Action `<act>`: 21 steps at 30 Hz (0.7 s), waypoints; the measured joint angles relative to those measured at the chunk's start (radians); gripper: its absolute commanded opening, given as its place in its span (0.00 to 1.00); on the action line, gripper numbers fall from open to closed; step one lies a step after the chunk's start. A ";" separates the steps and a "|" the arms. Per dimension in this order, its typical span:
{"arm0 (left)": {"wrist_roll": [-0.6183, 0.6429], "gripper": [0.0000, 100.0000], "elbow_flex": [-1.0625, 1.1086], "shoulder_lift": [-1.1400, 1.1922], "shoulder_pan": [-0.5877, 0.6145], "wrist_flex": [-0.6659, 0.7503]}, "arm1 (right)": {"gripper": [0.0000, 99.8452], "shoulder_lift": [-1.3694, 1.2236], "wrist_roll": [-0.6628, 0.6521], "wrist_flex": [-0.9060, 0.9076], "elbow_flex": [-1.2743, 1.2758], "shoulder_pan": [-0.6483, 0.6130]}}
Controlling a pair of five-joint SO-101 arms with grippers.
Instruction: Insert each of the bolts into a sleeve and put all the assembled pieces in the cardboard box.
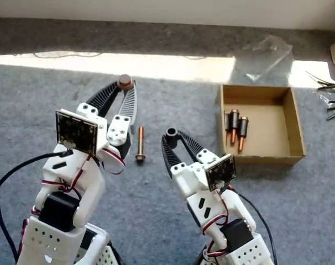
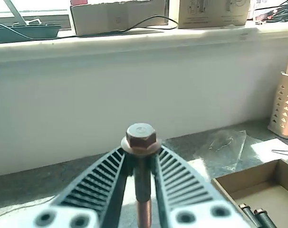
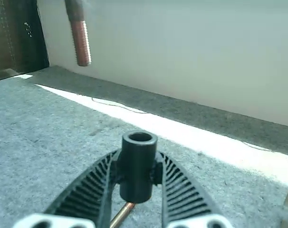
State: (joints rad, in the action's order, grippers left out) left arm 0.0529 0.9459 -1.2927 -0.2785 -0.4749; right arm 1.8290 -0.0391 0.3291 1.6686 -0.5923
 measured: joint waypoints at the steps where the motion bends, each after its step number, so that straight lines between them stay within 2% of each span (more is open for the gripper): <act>1: 0.000 0.01 0.000 -0.002 -0.011 0.000 | 0.00 0.000 0.000 0.005 0.000 0.000; 8: 0.000 0.01 0.000 -0.003 -0.135 0.000 | 0.00 0.000 0.000 0.011 0.000 0.000; 13: 0.011 0.01 0.000 -0.003 -0.146 0.000 | 0.00 0.000 0.000 0.011 0.000 0.000; 18: 0.186 0.01 0.000 -0.003 -0.144 0.000 | 0.00 0.000 0.000 0.011 0.000 0.000; 21: 0.232 0.01 0.000 -0.003 -0.143 0.000 | 0.00 0.000 0.000 0.011 0.000 0.000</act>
State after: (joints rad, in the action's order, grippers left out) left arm 0.2846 0.9459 -1.2958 -0.4212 -0.4749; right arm 1.8290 -0.0391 0.3399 1.6686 -0.5923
